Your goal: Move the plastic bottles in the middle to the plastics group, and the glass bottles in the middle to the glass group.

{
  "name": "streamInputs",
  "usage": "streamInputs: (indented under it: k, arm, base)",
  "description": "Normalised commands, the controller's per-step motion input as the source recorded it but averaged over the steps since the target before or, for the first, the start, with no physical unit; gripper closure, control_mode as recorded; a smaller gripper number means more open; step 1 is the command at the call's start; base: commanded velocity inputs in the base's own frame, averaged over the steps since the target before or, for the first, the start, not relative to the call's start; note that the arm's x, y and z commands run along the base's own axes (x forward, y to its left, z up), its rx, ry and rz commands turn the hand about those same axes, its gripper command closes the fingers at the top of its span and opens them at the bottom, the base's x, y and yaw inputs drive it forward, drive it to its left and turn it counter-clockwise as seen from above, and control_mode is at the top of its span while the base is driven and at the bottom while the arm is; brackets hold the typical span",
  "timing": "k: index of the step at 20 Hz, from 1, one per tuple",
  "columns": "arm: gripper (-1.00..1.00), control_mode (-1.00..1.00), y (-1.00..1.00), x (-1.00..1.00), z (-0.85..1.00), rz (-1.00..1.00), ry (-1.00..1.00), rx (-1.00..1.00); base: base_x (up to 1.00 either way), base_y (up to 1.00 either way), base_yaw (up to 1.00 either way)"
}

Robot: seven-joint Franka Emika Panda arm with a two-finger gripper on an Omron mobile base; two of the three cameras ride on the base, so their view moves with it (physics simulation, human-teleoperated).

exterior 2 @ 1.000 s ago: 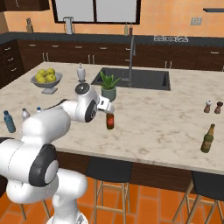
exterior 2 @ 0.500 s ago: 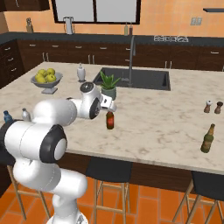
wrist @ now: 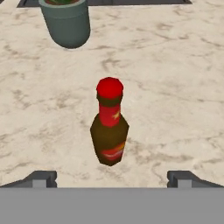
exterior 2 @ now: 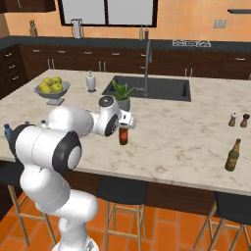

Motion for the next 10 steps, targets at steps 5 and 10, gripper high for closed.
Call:
streamInputs:
  k: [5,10]
  arm:
    - [-1.0,-1.0,0.0,0.29,-0.13,0.05,0.0,0.0]
    - [-1.0,-1.0,0.0,0.28,-0.05,0.03,0.0,0.0]
  base:
    - [0.0,0.0,0.0]
    - [0.0,0.0,0.0]
